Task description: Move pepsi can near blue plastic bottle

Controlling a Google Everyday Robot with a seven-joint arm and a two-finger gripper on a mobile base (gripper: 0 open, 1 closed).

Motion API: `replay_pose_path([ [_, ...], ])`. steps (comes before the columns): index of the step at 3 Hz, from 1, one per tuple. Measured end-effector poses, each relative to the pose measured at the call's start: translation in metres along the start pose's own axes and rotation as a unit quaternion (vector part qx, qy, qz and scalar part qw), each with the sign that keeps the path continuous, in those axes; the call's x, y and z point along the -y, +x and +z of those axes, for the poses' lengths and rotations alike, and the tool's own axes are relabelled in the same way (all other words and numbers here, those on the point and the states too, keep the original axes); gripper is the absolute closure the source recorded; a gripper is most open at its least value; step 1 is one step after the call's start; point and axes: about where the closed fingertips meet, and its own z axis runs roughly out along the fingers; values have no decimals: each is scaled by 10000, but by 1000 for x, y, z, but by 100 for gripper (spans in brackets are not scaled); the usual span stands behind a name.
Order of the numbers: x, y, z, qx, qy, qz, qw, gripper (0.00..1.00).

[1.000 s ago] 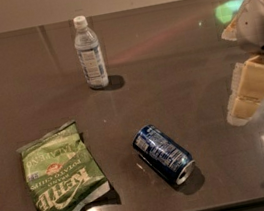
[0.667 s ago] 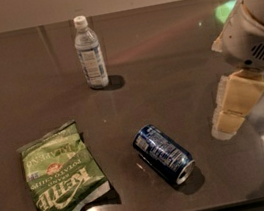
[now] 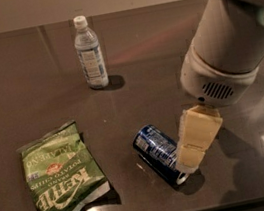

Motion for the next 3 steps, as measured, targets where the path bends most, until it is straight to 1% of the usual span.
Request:
replay_pose_path([
  [1, -15, -12, 23, -92, -110, 103, 9998, 0],
  [2, -22, -18, 42, -171, 43, 413, 9990, 0],
  [3, -16, -12, 58, -223, 160, 740, 9969, 0],
])
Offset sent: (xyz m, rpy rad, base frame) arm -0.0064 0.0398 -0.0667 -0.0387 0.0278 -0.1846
